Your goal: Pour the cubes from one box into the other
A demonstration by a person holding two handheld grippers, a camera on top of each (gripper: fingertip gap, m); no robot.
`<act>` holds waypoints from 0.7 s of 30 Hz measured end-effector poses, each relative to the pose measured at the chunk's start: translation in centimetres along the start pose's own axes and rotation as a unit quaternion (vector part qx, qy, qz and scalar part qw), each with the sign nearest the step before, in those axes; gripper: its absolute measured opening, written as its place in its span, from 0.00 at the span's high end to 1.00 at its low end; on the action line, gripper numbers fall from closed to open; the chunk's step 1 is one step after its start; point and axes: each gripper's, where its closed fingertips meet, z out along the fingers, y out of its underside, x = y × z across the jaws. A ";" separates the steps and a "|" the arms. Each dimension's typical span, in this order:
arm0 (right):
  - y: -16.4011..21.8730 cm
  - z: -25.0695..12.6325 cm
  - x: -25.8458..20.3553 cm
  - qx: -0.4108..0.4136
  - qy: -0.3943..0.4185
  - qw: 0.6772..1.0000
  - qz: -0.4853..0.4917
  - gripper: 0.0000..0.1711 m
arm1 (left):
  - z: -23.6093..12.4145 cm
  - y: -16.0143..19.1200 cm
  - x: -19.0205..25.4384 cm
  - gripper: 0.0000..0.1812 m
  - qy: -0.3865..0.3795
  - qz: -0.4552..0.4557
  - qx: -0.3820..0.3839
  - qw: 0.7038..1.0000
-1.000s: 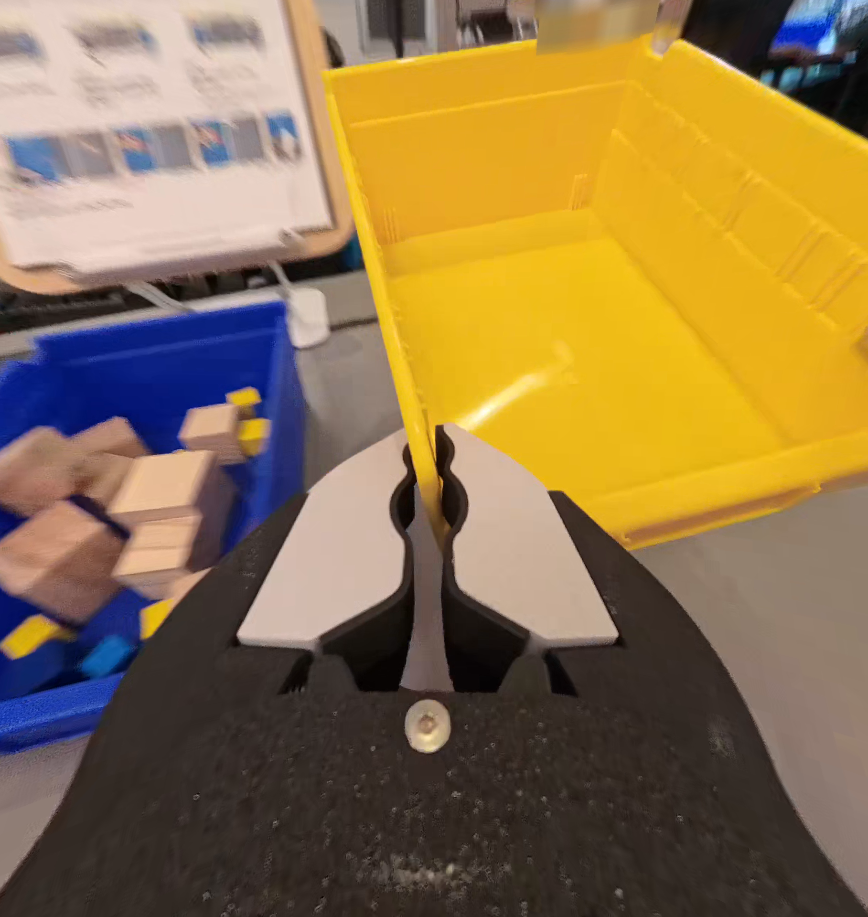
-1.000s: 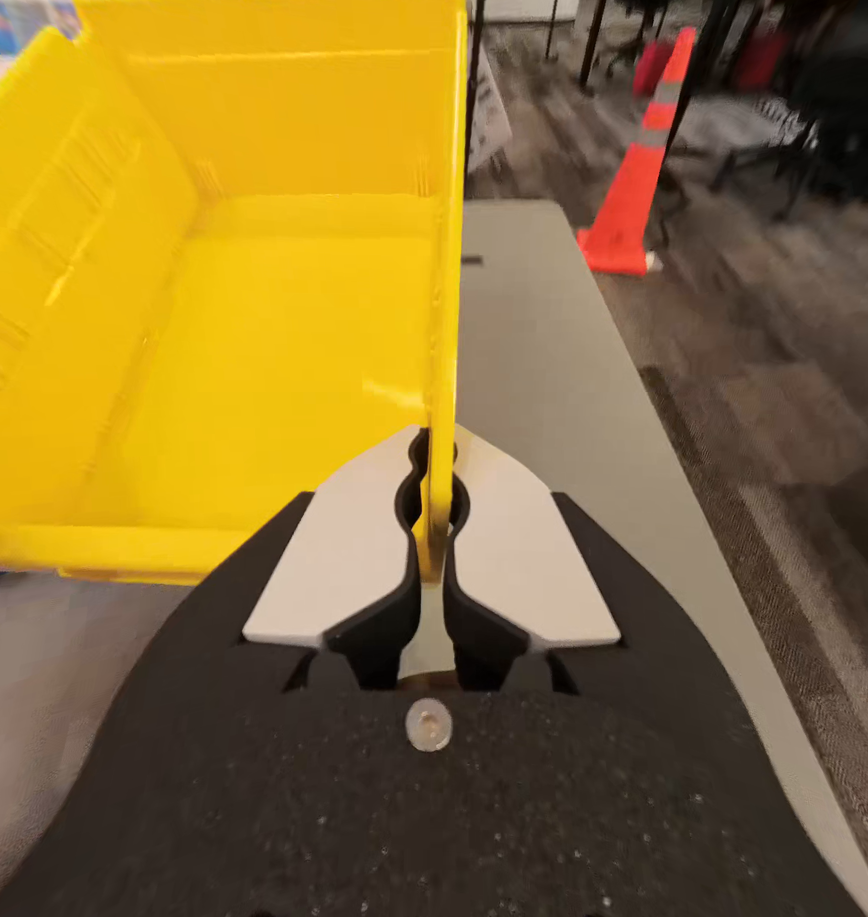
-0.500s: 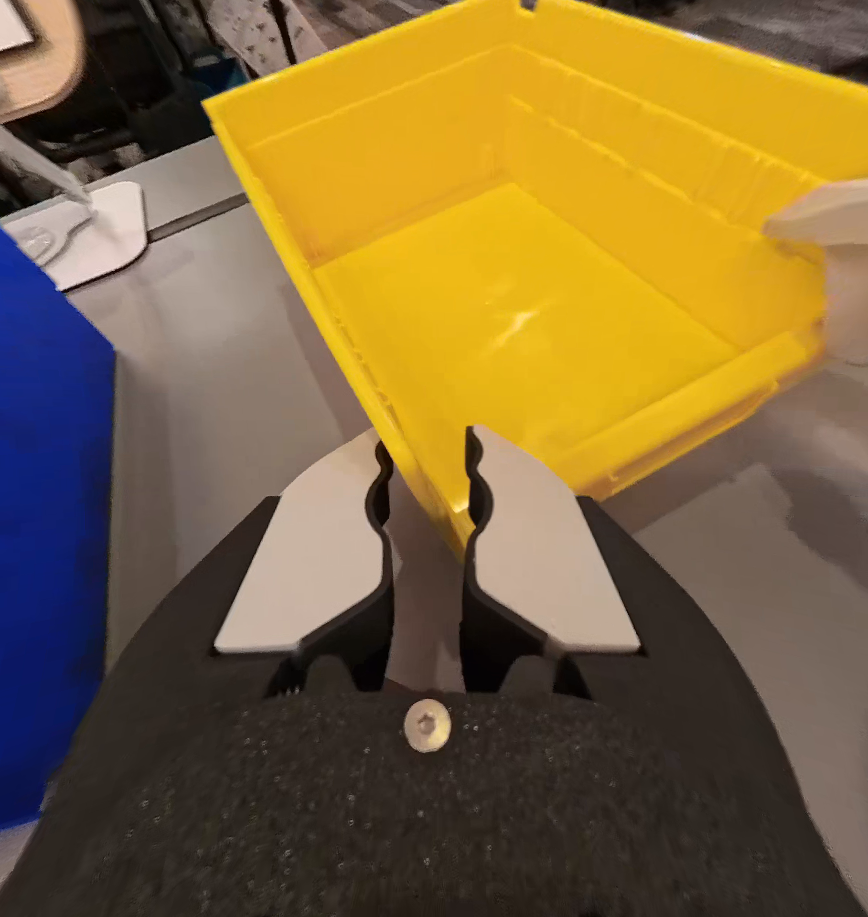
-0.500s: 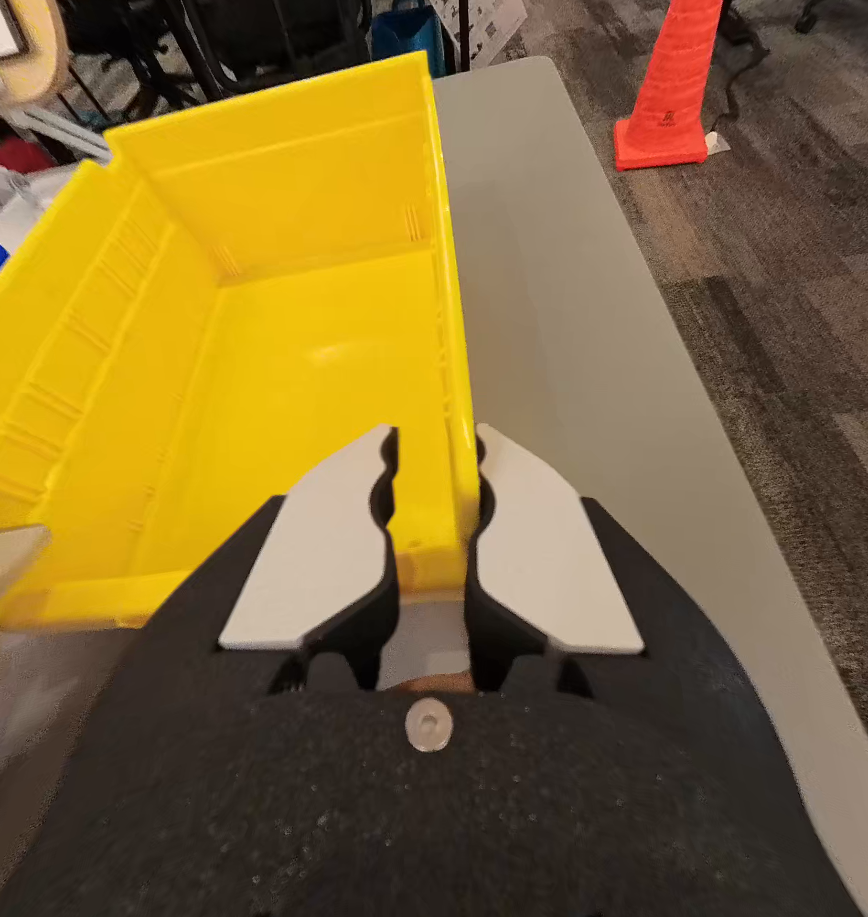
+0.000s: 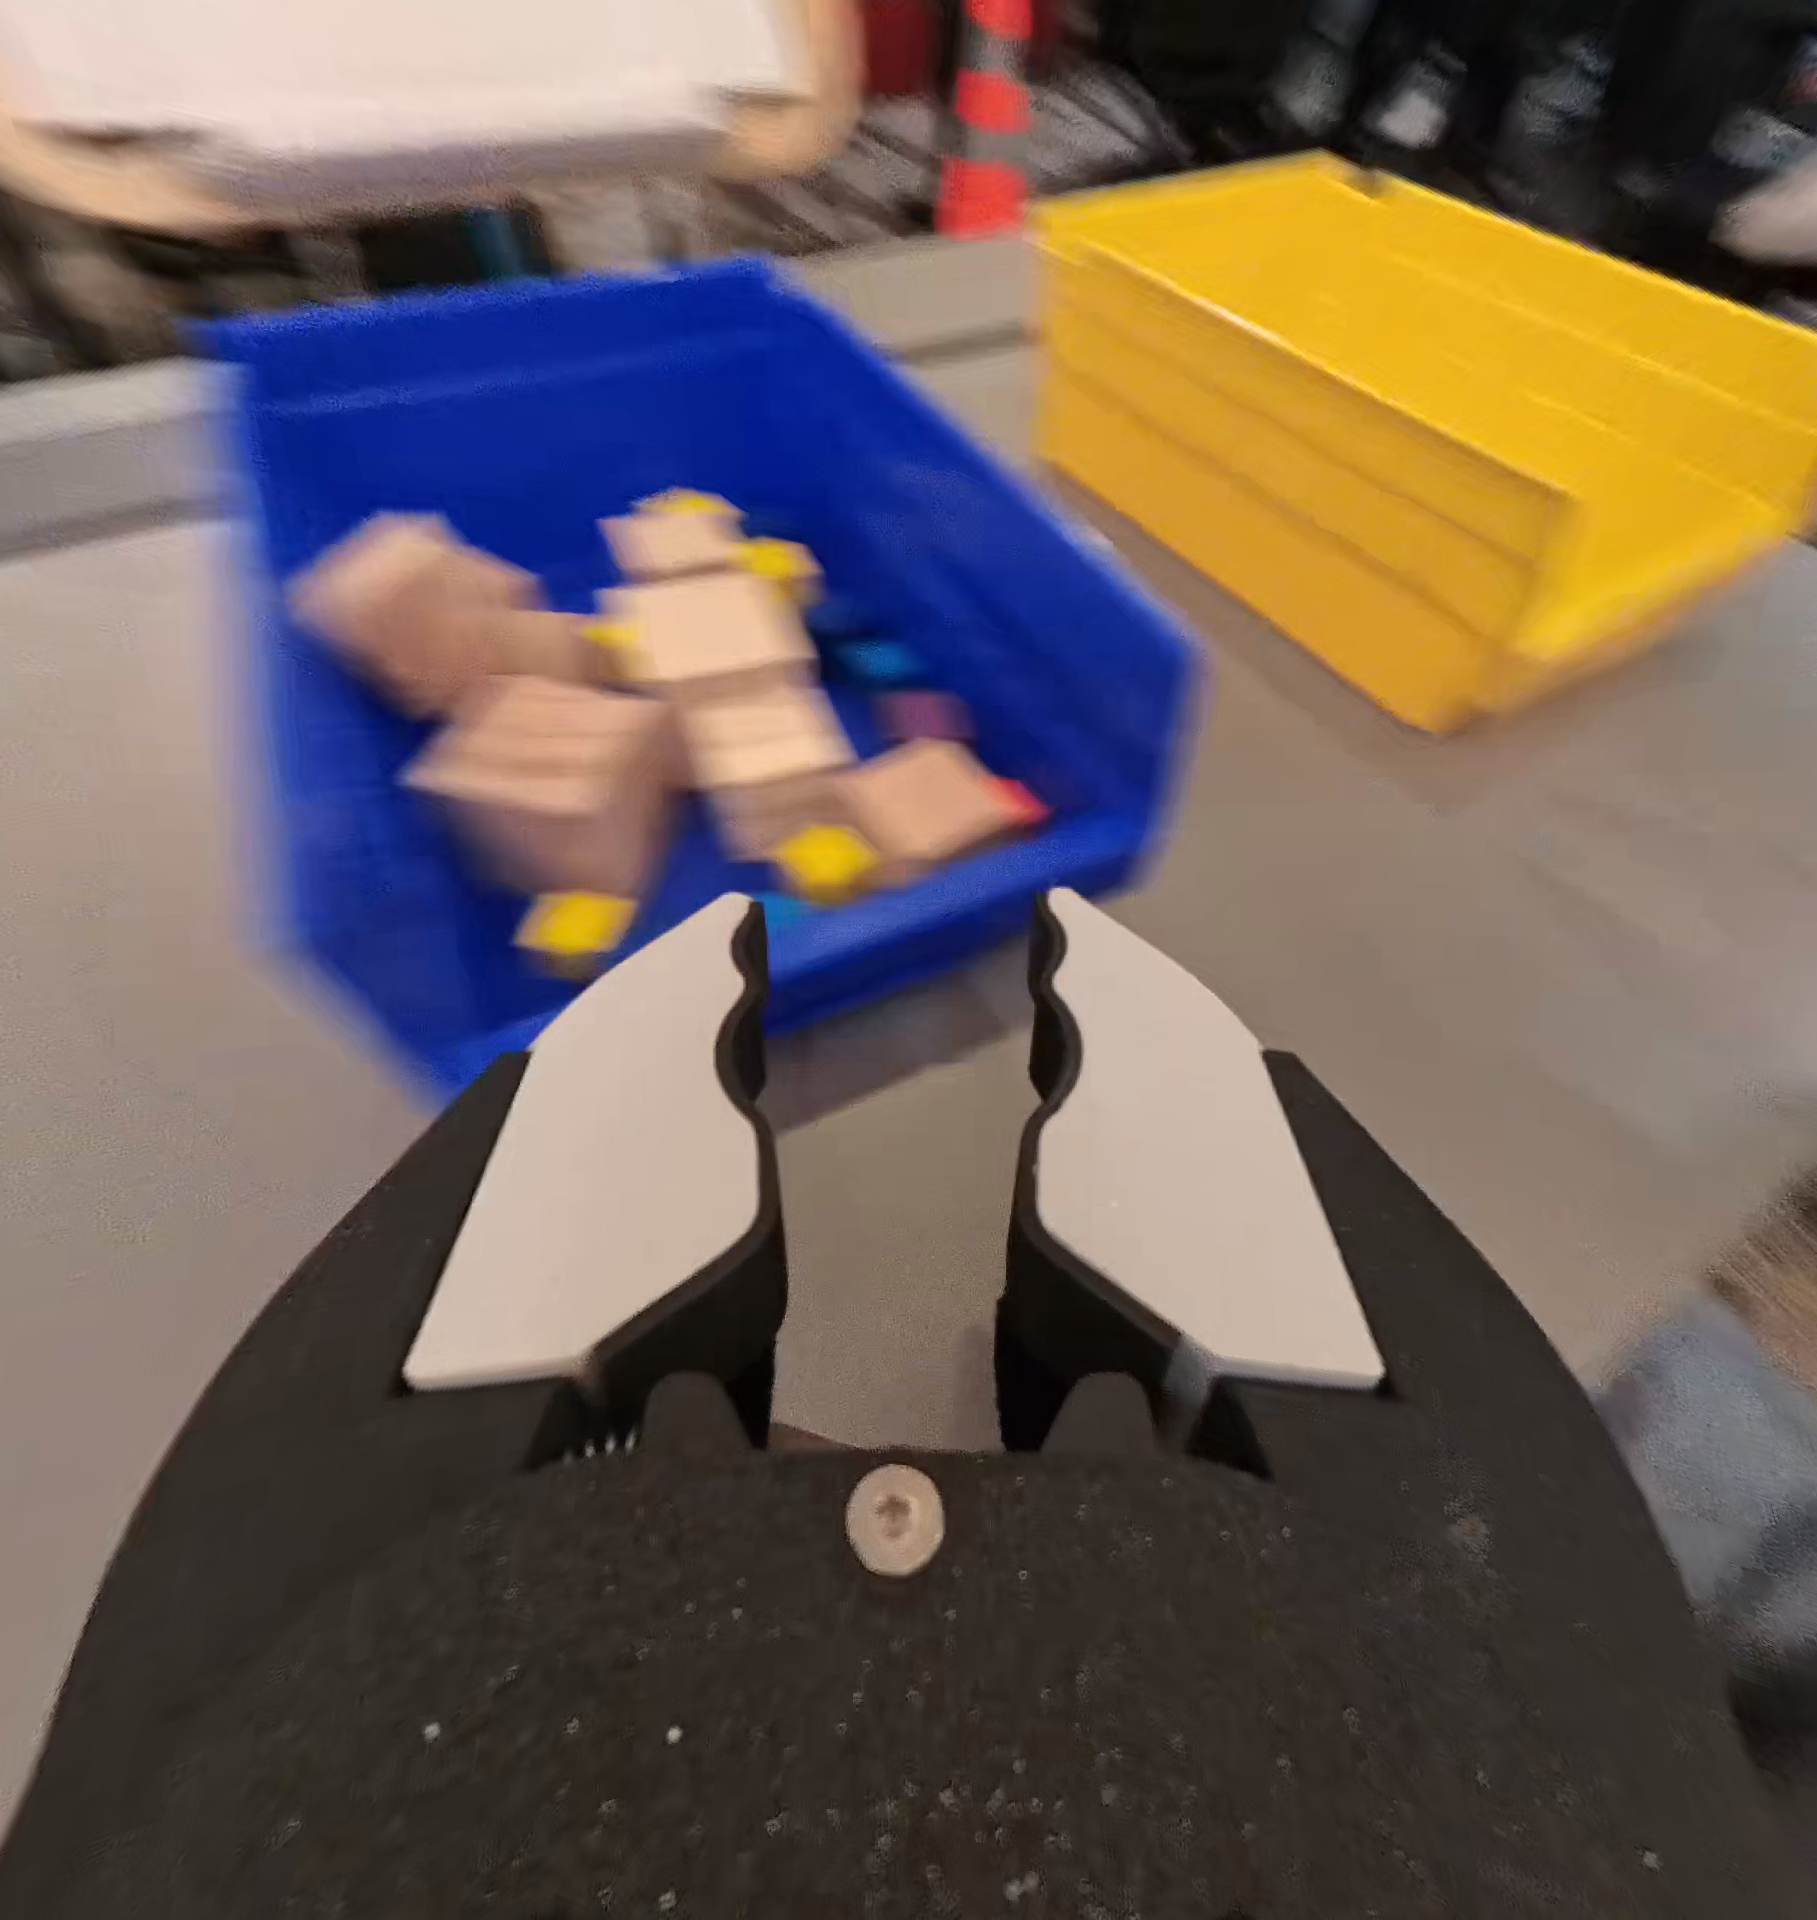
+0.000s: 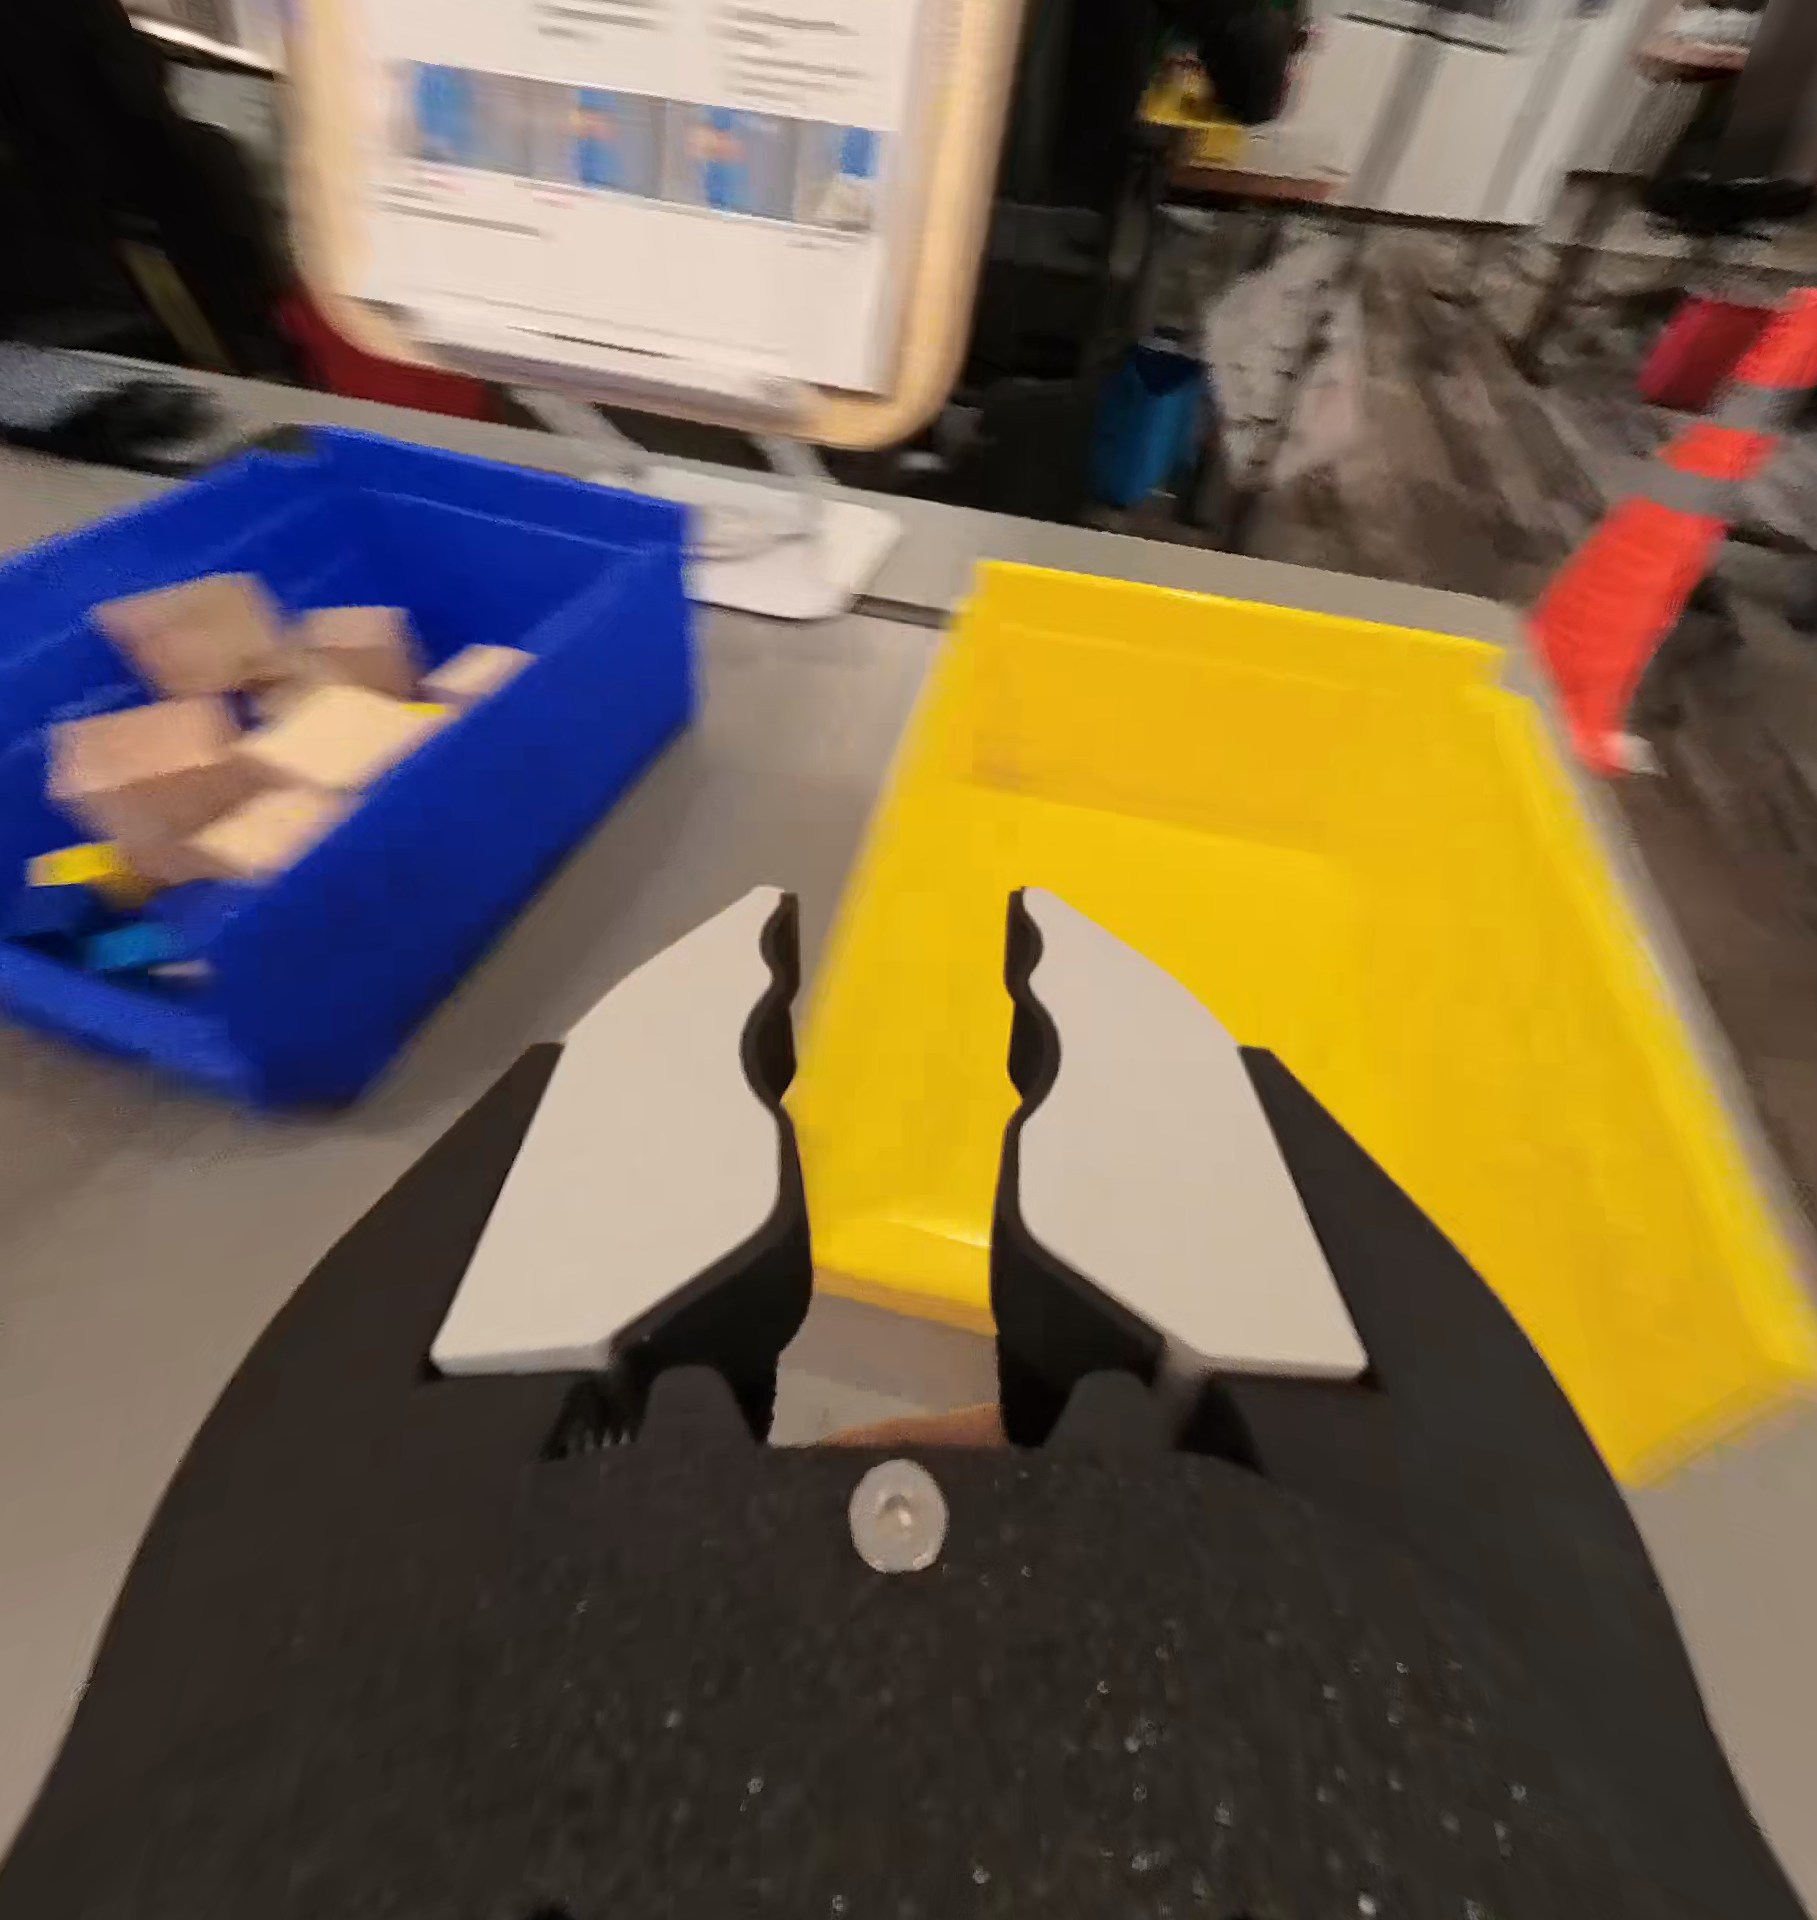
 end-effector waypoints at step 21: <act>3.9 8.4 -20.4 -0.038 0.103 0.991 0.077 0.98 | 2.3 0.3 -13.3 0.98 -0.124 -0.027 -0.012 0.992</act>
